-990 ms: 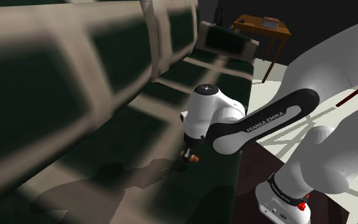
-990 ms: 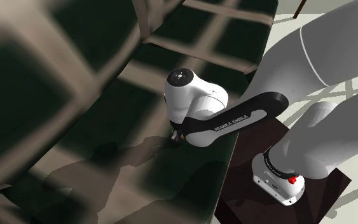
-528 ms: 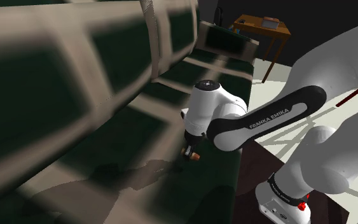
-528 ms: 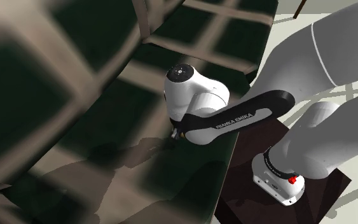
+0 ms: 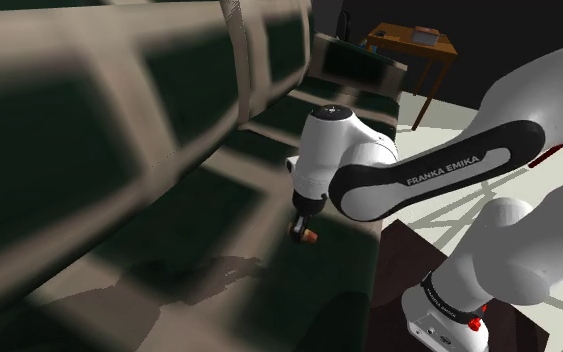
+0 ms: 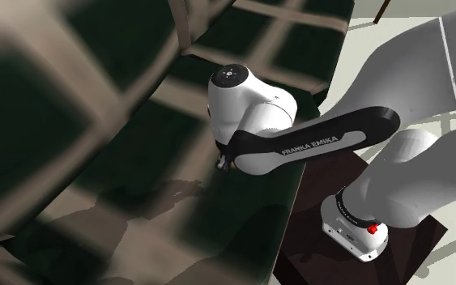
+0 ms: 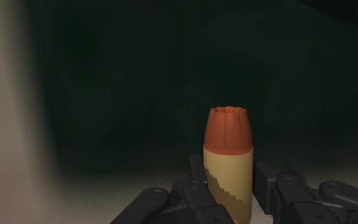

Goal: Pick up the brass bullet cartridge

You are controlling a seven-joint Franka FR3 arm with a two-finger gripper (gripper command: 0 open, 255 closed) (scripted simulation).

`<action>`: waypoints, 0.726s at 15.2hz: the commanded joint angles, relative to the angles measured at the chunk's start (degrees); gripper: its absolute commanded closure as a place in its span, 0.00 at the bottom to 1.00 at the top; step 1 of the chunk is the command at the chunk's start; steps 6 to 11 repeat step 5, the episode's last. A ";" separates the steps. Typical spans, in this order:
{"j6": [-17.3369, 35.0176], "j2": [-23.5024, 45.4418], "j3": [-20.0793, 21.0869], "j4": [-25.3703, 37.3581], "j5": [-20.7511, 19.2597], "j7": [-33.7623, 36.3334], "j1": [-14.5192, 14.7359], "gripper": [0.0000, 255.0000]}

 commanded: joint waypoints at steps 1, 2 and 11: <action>-2.05 -1.41 -0.22 0.64 0.32 -0.12 0.24 1.00; -2.98 -1.97 -0.36 1.02 0.40 -0.22 0.29 1.00; -4.05 -2.60 -0.54 1.47 0.47 -0.32 0.34 1.00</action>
